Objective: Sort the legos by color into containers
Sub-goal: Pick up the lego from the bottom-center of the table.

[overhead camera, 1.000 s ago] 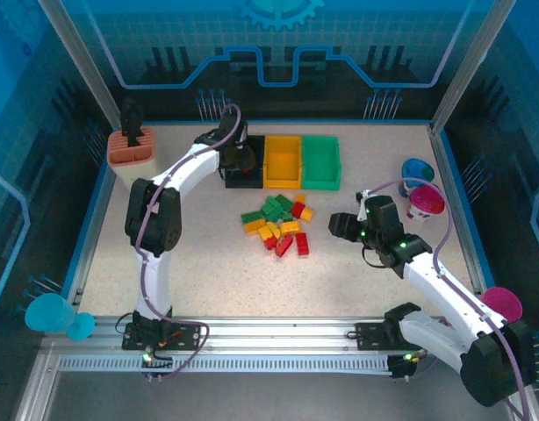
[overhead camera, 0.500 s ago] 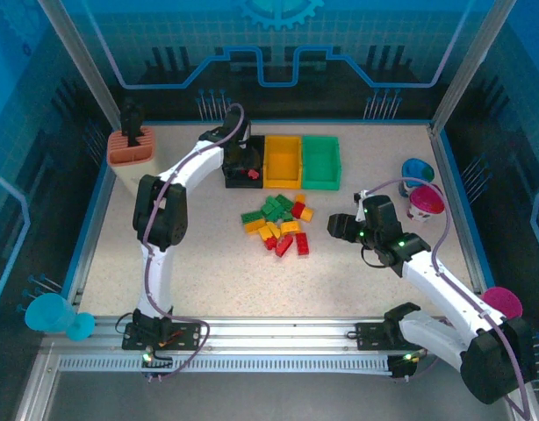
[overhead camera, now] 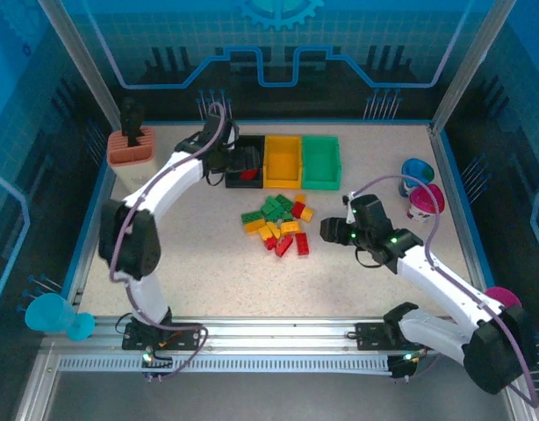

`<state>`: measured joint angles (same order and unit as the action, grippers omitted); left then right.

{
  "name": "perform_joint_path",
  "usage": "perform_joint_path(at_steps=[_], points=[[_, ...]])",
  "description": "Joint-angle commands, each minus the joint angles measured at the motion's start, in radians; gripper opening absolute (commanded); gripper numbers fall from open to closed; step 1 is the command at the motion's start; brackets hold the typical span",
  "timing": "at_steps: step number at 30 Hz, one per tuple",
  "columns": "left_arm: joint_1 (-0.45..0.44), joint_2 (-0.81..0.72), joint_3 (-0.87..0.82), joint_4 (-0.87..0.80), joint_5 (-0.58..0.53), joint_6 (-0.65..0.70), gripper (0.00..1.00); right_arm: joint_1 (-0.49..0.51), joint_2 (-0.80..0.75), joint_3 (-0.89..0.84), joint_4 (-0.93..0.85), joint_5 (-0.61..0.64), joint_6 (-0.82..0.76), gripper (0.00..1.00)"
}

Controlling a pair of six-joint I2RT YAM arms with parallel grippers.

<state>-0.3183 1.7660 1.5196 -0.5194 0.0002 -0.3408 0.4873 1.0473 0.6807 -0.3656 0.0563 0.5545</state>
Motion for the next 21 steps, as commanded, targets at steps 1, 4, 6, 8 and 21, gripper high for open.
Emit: perform_joint_path(at_steps=[1,4,6,8,21], points=[[-0.043,-0.117,-0.134,0.061,0.012,-0.011,0.83,0.052,0.062,0.061,-0.069,0.038,-0.033,0.64],[-0.079,-0.209,-0.255,0.074,-0.006,-0.017,0.82,0.089,0.144,0.088,-0.087,0.035,-0.036,0.65],[-0.105,-0.273,-0.331,0.082,-0.019,-0.025,0.81,0.111,0.201,0.112,-0.093,0.027,-0.038,0.66],[-0.132,-0.331,-0.406,0.095,-0.028,-0.034,0.80,0.134,0.267,0.140,-0.099,0.025,-0.039,0.67],[-0.204,-0.652,-0.735,0.141,-0.045,-0.118,0.78,0.235,0.623,0.371,-0.205,0.113,-0.018,0.64]])
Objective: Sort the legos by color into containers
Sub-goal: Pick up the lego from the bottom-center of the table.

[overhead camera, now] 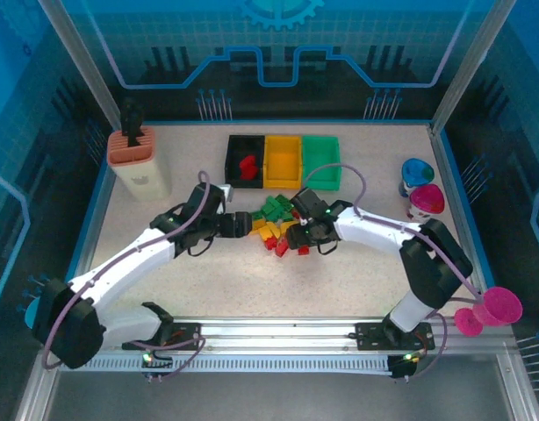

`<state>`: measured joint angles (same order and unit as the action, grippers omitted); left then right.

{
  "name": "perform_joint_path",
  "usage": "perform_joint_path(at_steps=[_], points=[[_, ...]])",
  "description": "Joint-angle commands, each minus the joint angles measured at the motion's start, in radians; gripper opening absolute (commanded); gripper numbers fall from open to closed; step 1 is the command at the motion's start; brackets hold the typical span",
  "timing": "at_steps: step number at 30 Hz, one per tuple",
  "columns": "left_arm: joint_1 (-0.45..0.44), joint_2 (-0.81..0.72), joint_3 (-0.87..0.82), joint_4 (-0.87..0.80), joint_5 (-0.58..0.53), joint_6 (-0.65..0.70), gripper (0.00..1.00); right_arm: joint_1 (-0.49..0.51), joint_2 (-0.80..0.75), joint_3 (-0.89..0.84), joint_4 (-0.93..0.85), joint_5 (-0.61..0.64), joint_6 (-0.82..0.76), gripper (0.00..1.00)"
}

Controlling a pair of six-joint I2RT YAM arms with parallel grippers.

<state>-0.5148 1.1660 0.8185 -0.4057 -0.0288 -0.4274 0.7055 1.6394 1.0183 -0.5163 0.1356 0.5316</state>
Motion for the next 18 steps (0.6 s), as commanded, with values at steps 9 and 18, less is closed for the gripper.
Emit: perform_joint_path(at_steps=[9,18], points=[[-0.009,-0.123,-0.100,0.022,-0.029,-0.040,0.76,0.022,0.116,0.056,-0.065,0.064,0.038,0.58],[-0.010,-0.138,-0.115,0.027,-0.034,-0.048,0.75,0.035,0.153,0.079,-0.079,0.076,0.045,0.46]])
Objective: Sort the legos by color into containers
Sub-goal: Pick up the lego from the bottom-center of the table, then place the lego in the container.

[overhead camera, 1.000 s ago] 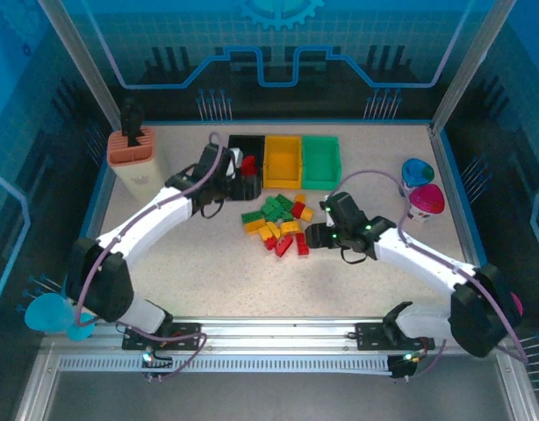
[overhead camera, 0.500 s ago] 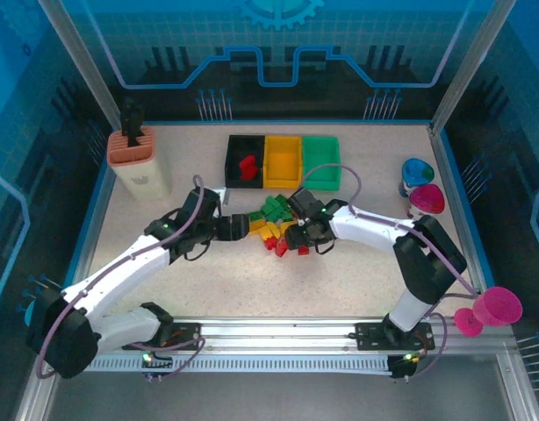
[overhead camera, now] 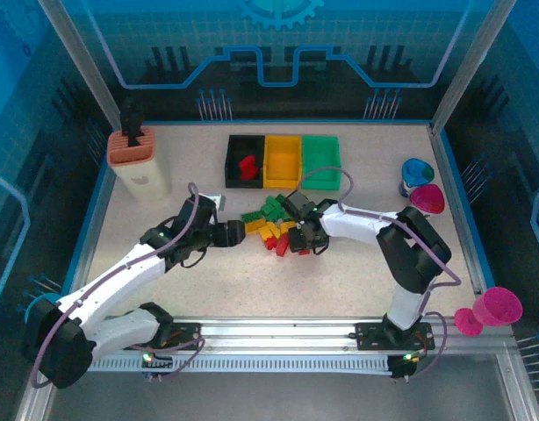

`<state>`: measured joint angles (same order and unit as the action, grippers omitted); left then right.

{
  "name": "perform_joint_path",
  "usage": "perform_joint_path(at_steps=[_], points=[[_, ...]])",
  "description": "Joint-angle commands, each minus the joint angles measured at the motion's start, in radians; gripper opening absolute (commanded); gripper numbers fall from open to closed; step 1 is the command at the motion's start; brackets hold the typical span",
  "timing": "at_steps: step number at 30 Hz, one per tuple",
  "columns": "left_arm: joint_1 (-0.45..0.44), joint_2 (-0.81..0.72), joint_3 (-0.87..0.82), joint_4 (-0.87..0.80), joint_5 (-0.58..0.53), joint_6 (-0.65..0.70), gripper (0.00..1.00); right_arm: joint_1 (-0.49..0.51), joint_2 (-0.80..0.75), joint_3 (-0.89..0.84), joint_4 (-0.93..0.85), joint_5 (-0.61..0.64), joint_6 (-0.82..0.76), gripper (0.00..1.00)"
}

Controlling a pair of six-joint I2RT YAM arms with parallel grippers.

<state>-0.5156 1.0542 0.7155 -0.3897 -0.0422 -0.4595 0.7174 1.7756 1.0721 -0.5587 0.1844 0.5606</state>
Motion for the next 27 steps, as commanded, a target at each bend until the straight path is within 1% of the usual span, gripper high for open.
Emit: perform_joint_path(at_steps=[1,4,6,13,17,21,27], points=[[-0.008,-0.029,-0.013,0.011,-0.024,-0.013,0.75,0.026,0.012,0.029,-0.042,0.035,0.018,0.44],[-0.009,-0.034,-0.019,0.011,-0.036,-0.012,0.75,0.029,0.000,0.044,-0.057,0.044,0.012,0.38],[-0.009,-0.036,-0.022,0.009,-0.037,-0.011,0.74,0.031,-0.006,0.059,-0.075,0.054,0.012,0.36],[-0.009,-0.101,-0.047,-0.001,-0.056,-0.002,0.74,0.060,-0.087,0.130,-0.137,0.094,0.005,0.36],[-0.011,-0.180,-0.090,0.052,-0.018,0.011,0.74,0.066,-0.108,0.189,-0.120,0.077,-0.020,0.37],[-0.012,-0.243,-0.111,0.041,-0.037,0.009,0.74,0.066,-0.071,0.292,-0.108,0.058,-0.061,0.37],[-0.023,-0.292,-0.124,-0.004,-0.046,-0.014,0.73,0.063,0.061,0.519,-0.160,0.049,-0.128,0.37]])
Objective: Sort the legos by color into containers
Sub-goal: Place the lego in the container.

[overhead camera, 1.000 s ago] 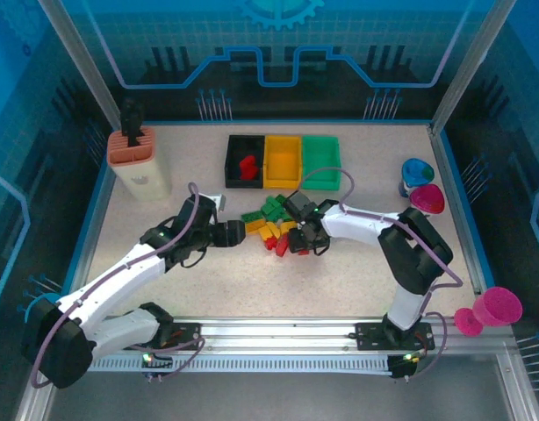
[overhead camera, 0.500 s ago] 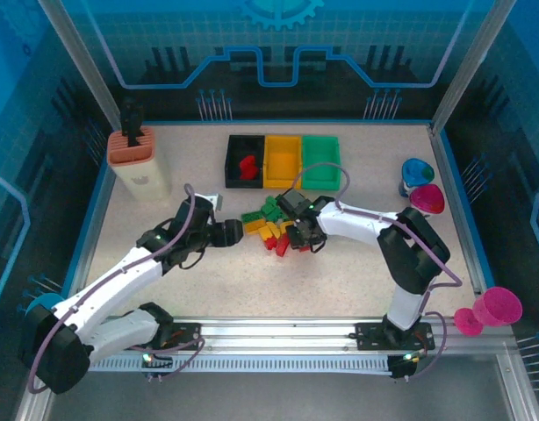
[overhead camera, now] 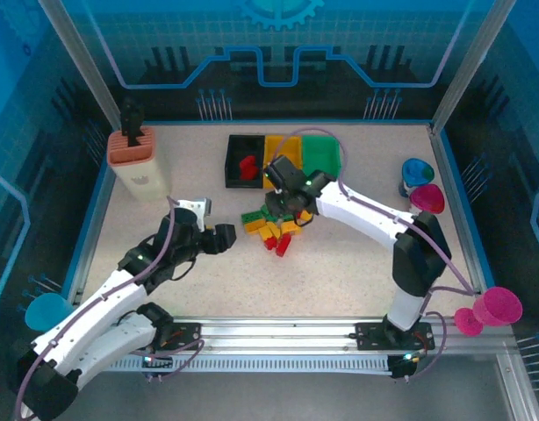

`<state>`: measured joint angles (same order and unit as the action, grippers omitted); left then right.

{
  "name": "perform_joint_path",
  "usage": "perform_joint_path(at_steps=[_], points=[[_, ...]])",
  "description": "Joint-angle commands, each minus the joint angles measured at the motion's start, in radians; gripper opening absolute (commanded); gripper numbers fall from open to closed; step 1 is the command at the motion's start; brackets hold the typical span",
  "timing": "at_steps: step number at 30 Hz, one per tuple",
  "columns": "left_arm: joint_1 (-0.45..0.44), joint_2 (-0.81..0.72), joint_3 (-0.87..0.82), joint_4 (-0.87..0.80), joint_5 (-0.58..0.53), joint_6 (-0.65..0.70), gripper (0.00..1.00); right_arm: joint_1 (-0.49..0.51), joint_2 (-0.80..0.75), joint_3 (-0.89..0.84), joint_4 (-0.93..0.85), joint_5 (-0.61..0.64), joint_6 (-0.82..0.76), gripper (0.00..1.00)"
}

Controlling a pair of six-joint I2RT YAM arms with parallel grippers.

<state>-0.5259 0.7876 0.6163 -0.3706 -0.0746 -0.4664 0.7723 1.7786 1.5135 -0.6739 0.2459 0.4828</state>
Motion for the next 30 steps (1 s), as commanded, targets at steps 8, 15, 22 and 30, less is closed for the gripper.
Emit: perform_joint_path(at_steps=[8,15,22,30], points=[[-0.038,-0.085,-0.055,-0.015,-0.011,-0.046,0.72,-0.031,0.259,0.373,-0.080,-0.097,-0.106,0.37],[-0.056,-0.099,-0.049,0.010,0.019,-0.040,0.72,-0.095,0.431,0.534,0.011,-0.252,-0.083,0.36],[-0.068,-0.123,-0.047,0.003,0.006,-0.036,0.72,-0.119,0.578,0.706,0.007,-0.228,-0.081,0.37],[-0.068,-0.108,-0.029,0.004,0.007,-0.024,0.72,-0.126,0.673,0.804,0.033,-0.215,-0.072,0.37]])
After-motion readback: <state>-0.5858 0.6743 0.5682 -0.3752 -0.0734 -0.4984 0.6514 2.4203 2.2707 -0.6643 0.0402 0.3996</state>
